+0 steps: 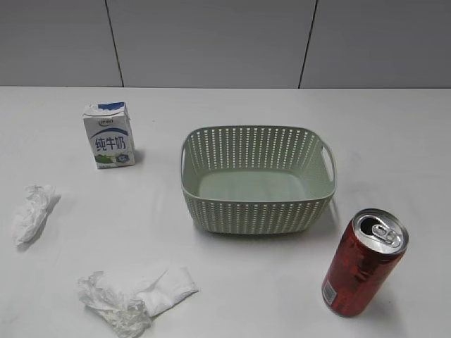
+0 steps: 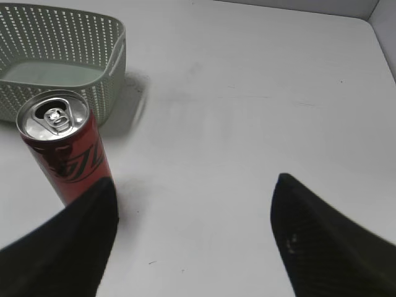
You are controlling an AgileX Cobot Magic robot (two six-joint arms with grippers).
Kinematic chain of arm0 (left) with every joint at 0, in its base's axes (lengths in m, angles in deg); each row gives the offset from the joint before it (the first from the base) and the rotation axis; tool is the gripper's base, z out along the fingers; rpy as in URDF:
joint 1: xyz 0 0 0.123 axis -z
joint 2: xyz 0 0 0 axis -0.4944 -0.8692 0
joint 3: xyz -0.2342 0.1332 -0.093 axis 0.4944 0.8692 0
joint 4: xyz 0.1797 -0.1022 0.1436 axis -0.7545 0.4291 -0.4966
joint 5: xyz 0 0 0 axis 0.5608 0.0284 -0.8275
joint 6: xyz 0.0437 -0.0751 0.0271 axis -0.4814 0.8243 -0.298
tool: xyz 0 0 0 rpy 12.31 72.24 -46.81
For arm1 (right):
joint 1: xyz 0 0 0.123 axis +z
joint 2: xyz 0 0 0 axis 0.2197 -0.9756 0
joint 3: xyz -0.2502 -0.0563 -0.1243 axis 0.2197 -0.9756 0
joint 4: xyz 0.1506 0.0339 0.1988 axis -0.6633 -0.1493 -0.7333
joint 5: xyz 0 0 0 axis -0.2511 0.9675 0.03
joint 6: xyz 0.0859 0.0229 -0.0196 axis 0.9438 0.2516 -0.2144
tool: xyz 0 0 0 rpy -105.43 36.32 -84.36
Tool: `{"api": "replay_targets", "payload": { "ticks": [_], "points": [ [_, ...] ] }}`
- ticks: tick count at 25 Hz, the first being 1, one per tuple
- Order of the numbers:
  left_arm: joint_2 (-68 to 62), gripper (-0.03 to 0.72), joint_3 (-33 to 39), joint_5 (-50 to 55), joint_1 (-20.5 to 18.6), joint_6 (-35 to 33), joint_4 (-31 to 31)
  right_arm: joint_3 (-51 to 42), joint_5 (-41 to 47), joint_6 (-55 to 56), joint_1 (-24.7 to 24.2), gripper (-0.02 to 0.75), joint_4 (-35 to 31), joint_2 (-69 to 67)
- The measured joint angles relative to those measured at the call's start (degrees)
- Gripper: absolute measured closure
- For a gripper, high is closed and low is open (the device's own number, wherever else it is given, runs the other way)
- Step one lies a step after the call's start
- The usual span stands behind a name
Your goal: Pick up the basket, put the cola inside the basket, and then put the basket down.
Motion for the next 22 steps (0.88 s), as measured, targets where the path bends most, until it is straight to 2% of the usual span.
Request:
{"api": "replay_targets", "payload": {
  "ticks": [8, 10, 13, 15, 22],
  "points": [
    [0.0, 0.257, 0.0, 0.0, 0.0, 0.0, -0.6, 0.0, 0.0, 0.0, 0.0, 0.153, 0.0, 0.0],
    [0.0, 0.222, 0.0, 0.0, 0.0, 0.0, -1.1, 0.0, 0.0, 0.0, 0.0, 0.153, 0.0, 0.0],
    [0.0, 0.096, 0.0, -0.3, 0.0, 0.0, -2.5, 0.0, 0.0, 0.0, 0.0, 0.153, 0.0, 0.0],
    [0.0, 0.05, 0.0, -0.3, 0.0, 0.0, -3.2, 0.0, 0.0, 0.0, 0.0, 0.153, 0.0, 0.0],
    [-8.1, 0.034, -1.0, -3.2, 0.0, -0.3, -3.1, 0.0, 0.0, 0.0, 0.0, 0.153, 0.0, 0.0]
  ]
}}
